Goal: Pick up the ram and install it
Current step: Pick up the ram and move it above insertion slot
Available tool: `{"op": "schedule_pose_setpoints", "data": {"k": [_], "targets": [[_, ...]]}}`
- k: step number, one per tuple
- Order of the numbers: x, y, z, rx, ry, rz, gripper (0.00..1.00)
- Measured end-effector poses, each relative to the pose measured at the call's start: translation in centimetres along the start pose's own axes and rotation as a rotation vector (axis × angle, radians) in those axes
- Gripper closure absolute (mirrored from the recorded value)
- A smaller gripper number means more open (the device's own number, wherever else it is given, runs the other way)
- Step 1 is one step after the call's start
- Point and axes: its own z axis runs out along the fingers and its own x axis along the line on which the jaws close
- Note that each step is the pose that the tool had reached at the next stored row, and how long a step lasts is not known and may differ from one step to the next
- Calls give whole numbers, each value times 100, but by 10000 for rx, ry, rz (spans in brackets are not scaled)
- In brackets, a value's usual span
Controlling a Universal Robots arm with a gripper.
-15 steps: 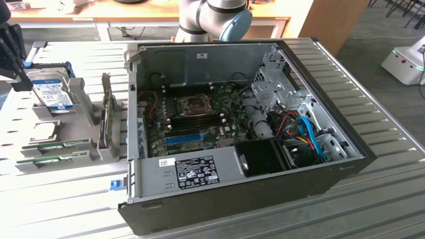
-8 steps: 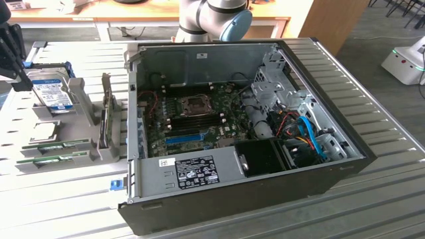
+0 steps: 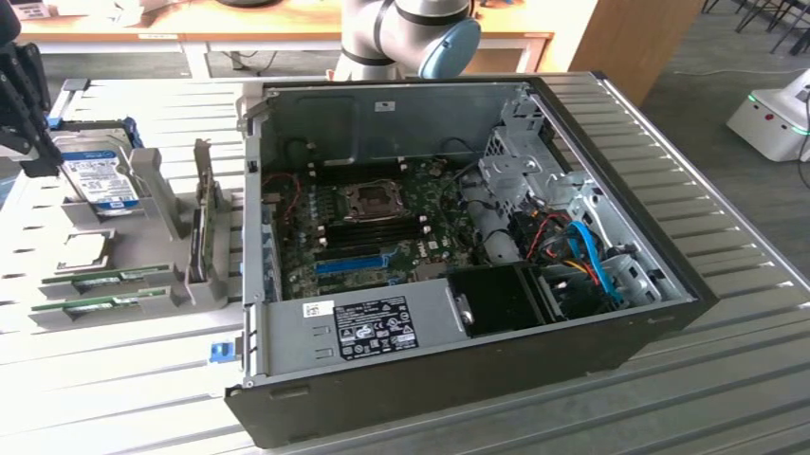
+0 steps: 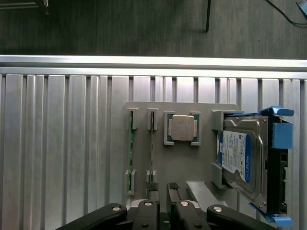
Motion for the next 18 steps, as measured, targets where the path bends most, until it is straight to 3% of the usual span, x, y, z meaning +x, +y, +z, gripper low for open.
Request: {"op": "schedule_pose_setpoints", "data": {"k": [1, 2, 18], "targets": [[0, 0, 0, 0, 0, 0, 77], [0, 0, 0, 0, 0, 0, 70], [46, 0, 0, 0, 0, 0, 70]]}}
